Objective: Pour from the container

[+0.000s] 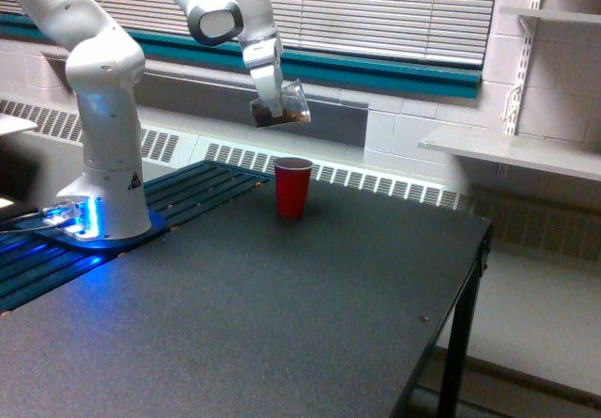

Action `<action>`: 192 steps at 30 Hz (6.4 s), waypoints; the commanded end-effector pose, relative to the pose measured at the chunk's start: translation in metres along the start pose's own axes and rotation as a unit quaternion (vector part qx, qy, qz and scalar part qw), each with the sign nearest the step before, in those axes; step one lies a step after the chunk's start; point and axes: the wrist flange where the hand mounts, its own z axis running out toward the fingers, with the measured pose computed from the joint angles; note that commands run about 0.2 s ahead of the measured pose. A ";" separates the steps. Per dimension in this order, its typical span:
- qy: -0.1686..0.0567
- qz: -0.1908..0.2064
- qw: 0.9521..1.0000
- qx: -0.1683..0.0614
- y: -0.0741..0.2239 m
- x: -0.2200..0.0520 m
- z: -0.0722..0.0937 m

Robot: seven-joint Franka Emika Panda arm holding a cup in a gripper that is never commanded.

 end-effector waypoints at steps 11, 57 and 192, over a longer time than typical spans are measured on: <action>-0.031 -0.001 0.999 -0.036 0.019 -0.013 0.024; -0.110 -0.022 0.991 -0.077 0.030 -0.018 0.065; -0.167 -0.136 0.966 -0.145 -0.004 0.006 0.069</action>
